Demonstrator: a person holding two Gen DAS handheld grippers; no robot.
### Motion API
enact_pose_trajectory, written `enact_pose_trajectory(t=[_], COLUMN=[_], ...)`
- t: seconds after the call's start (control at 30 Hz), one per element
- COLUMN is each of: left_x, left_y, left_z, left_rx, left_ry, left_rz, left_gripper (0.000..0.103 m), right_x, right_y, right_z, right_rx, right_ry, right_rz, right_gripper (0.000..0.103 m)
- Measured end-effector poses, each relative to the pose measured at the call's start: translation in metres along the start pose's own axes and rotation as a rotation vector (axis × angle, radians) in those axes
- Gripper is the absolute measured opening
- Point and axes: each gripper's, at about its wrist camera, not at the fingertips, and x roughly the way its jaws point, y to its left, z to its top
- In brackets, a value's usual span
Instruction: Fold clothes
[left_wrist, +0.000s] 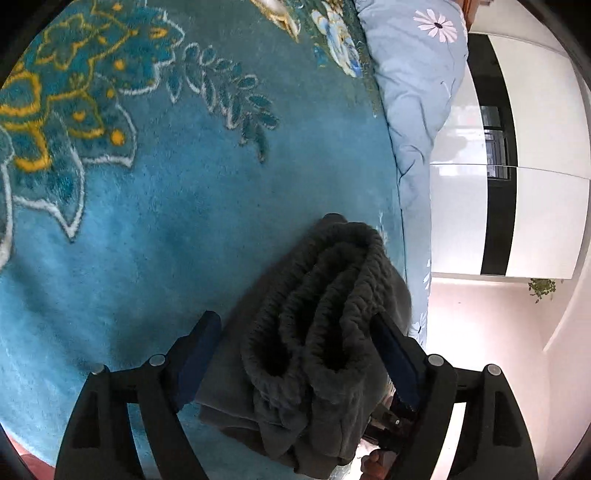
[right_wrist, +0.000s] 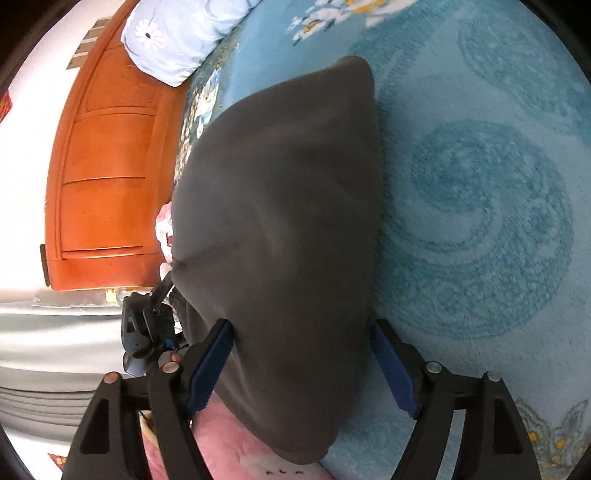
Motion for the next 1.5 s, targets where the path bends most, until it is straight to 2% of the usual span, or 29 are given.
enact_pose_trajectory(t=[0.07, 0.23, 0.47, 0.77, 0.87, 0.97, 1.03, 1.1, 1.2, 1.27, 1.4, 1.5], left_x=[-0.001, 0.000, -0.001, 0.019, 0.018, 0.012, 0.005, -0.001, -0.013, -0.017, -0.010, 0.014], left_y=[0.004, 0.005, 0.007, -0.022, -0.030, -0.037, -0.048, -0.061, -0.097, -0.136, -0.206, -0.261], left_z=[0.000, -0.001, -0.007, -0.011, -0.016, -0.024, -0.031, -0.038, -0.046, -0.057, -0.090, -0.127], left_rx=[-0.014, -0.007, 0.009, 0.149, 0.180, 0.202, 0.228, 0.256, 0.316, 0.416, 0.587, 0.691], left_ry=[0.010, 0.029, 0.042, 0.060, 0.040, 0.015, 0.001, -0.012, -0.024, -0.038, -0.020, 0.034], left_rz=[-0.028, -0.025, -0.077, 0.133, 0.193, 0.198, 0.194, 0.190, 0.131, 0.101, 0.042, -0.027], left_gripper=[0.085, 0.085, 0.085, 0.085, 0.073, 0.063, 0.059, 0.057, 0.056, 0.056, 0.056, 0.056], right_x=[0.000, -0.001, -0.002, 0.007, 0.003, -0.002, -0.009, -0.023, -0.051, -0.080, -0.166, -0.235], right_y=[0.002, 0.001, 0.005, 0.012, 0.019, 0.028, 0.036, 0.047, 0.062, 0.069, 0.081, 0.077], right_z=[0.002, 0.004, 0.005, 0.009, 0.009, 0.008, 0.006, 0.004, 0.000, -0.006, -0.028, -0.055], right_rx=[0.000, 0.011, 0.024, 0.032, 0.011, -0.017, -0.046, -0.083, -0.134, -0.153, -0.202, -0.221], right_ry=[-0.003, -0.004, -0.002, -0.010, -0.021, -0.033, -0.046, -0.067, -0.108, -0.157, -0.331, -0.468], right_rz=[-0.002, -0.002, 0.003, -0.016, -0.031, -0.040, -0.035, -0.015, 0.022, 0.061, 0.066, 0.042], right_gripper=[0.080, 0.080, 0.080, 0.081, 0.081, 0.068, 0.058, 0.053, 0.052, 0.052, 0.052, 0.052])
